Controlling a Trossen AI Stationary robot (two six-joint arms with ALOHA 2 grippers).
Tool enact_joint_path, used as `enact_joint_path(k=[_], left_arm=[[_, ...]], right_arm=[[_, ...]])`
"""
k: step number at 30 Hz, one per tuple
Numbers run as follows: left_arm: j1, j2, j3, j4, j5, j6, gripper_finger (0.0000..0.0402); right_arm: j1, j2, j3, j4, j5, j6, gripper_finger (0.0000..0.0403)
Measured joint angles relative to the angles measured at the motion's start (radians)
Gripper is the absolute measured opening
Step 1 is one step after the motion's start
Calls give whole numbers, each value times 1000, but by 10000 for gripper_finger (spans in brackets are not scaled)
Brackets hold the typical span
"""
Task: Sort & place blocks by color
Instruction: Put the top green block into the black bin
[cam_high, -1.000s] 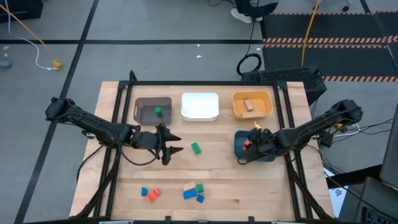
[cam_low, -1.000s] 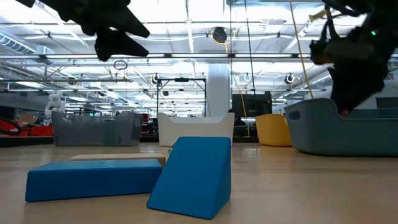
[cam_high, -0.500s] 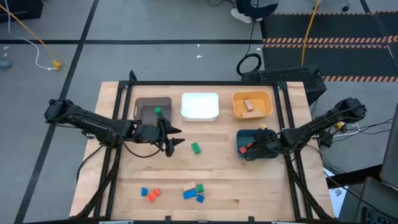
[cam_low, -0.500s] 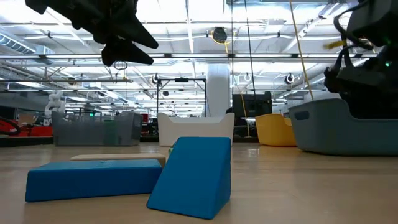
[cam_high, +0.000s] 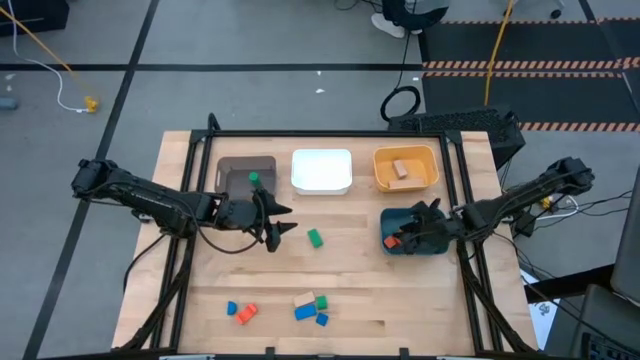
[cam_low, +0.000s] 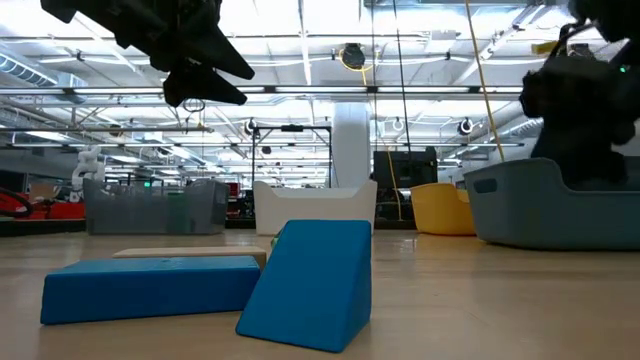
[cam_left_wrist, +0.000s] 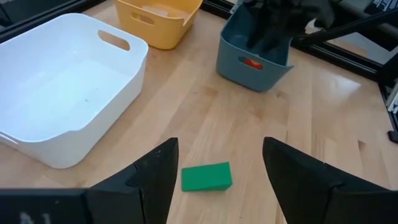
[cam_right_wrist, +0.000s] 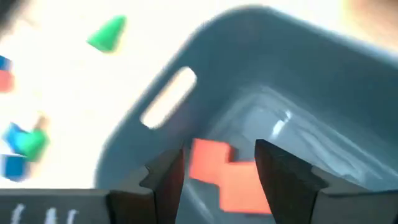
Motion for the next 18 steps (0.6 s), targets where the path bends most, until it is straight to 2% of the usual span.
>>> enact_joint_path(k=[6, 14, 18], left_arm=[[0, 0, 0, -1, 1, 1, 234], [0, 0, 0, 4, 2, -1, 234], [0, 19, 0, 23, 28, -23, 234]], right_arm=[[-1, -108, 0, 148, 73, -111, 184], [-21, -134, 2, 579, 119, -500, 184], [-40, -134, 49, 597, 118, -624, 185]])
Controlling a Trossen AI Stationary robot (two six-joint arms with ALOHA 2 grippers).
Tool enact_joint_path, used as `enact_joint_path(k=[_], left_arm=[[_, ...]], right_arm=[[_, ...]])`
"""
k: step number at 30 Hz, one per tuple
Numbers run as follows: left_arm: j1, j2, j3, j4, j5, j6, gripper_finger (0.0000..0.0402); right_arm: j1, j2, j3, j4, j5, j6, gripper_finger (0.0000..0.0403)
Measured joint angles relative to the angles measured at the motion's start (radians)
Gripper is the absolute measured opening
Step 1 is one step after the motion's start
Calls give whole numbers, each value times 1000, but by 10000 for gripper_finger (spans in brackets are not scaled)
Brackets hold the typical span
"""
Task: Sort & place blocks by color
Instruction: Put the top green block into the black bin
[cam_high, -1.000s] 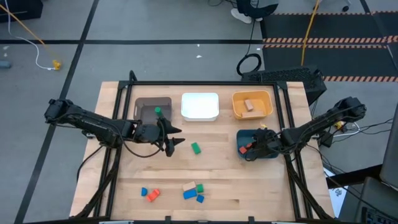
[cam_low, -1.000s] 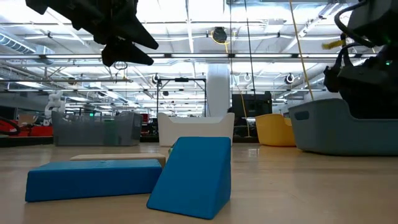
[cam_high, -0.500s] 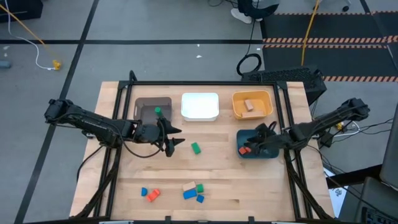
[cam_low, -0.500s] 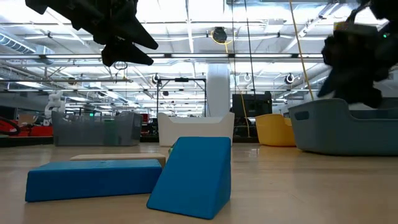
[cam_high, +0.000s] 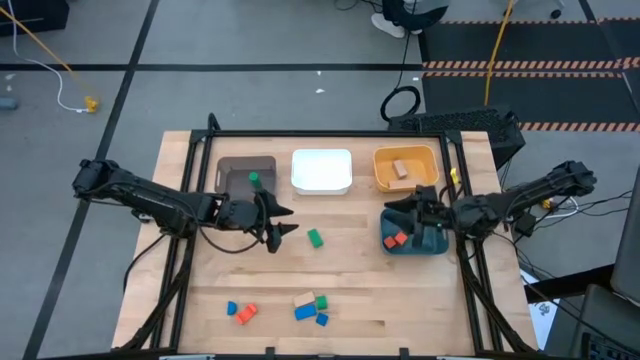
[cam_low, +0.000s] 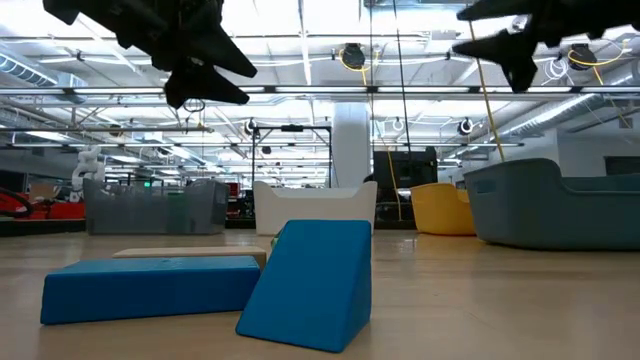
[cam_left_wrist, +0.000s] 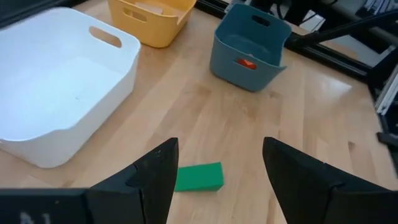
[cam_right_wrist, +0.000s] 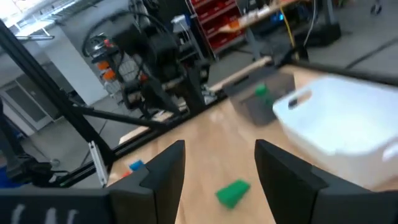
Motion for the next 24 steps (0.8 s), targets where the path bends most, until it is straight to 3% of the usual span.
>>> enact_joint_path(k=[5, 15, 24], left_arm=[[0, 89, 0, 70, 19, 16, 234], [2, 317, 0, 288, 19, 253, 234], [5, 416, 0, 349, 18, 269, 234]], right_arm=[[-13, 6, 73, -56, -1, -84, 185], [-13, 35, 87, -91, 0, -100, 185], [-13, 37, 87, -89, 0, -125, 185]])
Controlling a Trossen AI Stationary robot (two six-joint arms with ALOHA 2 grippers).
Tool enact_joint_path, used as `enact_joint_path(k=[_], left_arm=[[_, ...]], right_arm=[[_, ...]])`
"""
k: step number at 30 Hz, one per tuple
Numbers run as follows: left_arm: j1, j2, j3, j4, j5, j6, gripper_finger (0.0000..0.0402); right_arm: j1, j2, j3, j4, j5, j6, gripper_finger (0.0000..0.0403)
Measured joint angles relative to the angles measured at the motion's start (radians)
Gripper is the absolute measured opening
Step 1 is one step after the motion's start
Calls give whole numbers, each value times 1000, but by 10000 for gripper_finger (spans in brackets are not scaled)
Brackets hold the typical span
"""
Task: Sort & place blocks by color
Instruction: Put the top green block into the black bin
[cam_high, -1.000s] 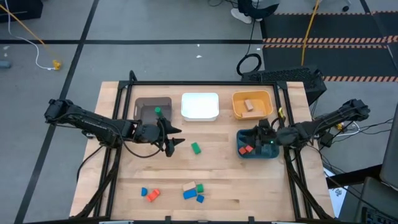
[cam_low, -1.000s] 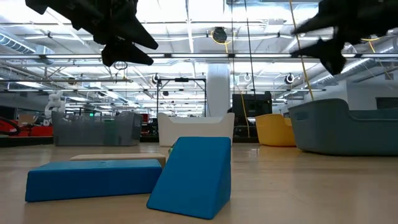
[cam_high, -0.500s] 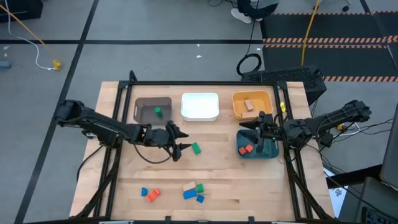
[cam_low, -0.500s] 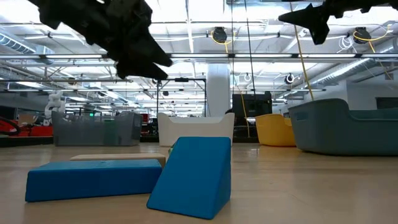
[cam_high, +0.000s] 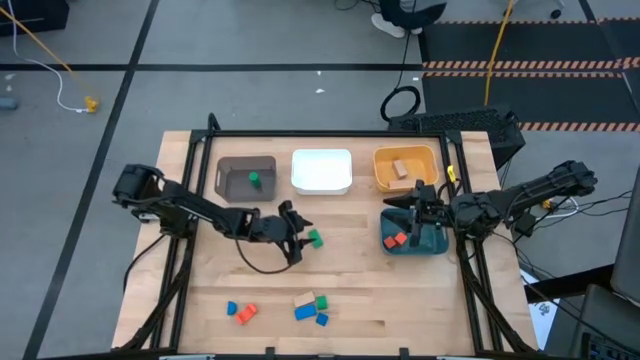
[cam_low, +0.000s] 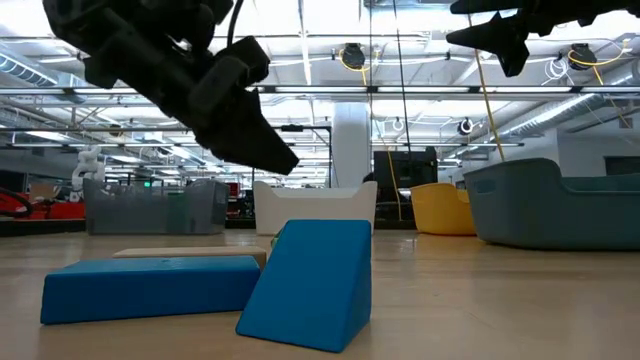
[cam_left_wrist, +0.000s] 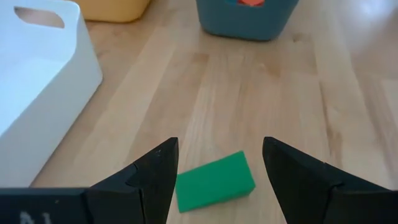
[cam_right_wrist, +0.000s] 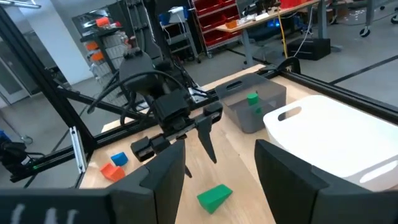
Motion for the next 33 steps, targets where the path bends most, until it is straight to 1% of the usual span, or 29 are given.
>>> enact_joint_path(k=[3, 5, 11, 14, 17, 20, 26, 28, 31, 33], left_arm=[[0, 9, 0, -9, 7, 17, 234], [0, 9, 0, -14, 38, 69, 234], [4, 8, 0, -5, 114, 384, 234], [30, 8, 0, -7, 136, 480, 234], [69, 8, 0, -8, 195, 528, 234], [102, 8, 0, -8, 281, 544, 234], [131, 8, 0, -8, 438, 600, 234], [131, 9, 0, -8, 463, 620, 234], [135, 28, 0, -5, 471, 629, 234], [146, 64, 3, 26, 478, 618, 234]], right_arm=[[0, 0, 0, 0, 0, 0, 185], [0, 0, 0, 2, 0, 0, 185], [0, 0, 0, 8, 0, 0, 185], [0, 0, -1, 8, 0, 0, 185], [0, 0, -1, 8, 0, -1, 185], [0, 0, -1, 8, 0, -1, 185], [0, 0, -1, 8, 0, -1, 185], [0, 0, -1, 8, 0, -1, 185], [0, 0, -1, 8, 0, -1, 185], [0, 0, -1, 9, 0, -1, 185]])
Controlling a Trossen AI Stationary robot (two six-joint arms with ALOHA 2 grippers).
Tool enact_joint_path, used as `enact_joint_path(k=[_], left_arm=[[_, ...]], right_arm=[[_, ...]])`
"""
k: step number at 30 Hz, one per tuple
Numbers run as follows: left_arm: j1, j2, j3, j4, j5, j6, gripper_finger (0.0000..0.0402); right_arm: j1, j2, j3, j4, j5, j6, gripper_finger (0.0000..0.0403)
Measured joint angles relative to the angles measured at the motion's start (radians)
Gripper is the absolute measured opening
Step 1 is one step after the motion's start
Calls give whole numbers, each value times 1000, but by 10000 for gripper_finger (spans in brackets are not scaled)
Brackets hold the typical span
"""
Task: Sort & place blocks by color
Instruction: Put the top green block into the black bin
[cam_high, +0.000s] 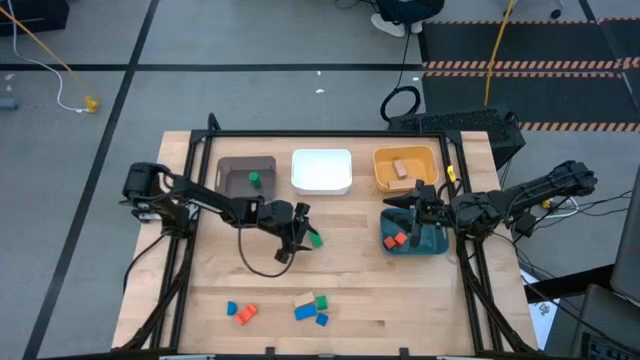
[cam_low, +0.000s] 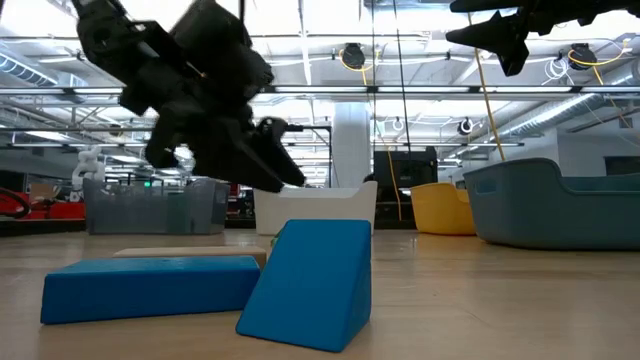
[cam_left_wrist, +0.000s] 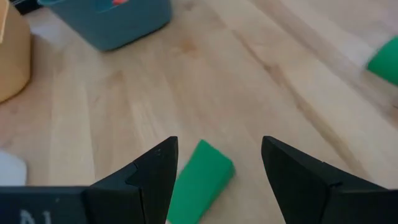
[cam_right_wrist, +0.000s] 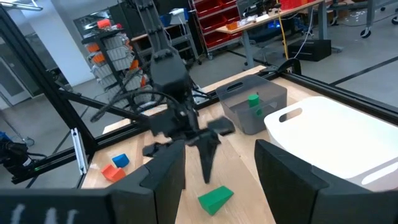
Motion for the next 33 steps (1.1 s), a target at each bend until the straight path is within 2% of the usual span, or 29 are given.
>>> enact_joint_path(k=[5, 11, 24, 28, 33], left_arm=[[29, 100, 58, 7, 44, -1, 234], [51, 152, 97, -47, 99, 19, 235], [70, 187, 103, -84, 82, 53, 232], [71, 189, 102, -60, 62, 8, 207], [70, 188, 102, -45, 46, -53, 147]], right_arm=[[0, 0, -1, 1, 0, 0, 185], [0, 0, -1, 3, 0, 0, 185], [0, 0, -1, 6, 0, 0, 185], [0, 0, -1, 6, 0, 0, 185], [0, 0, -1, 6, 0, 0, 185]])
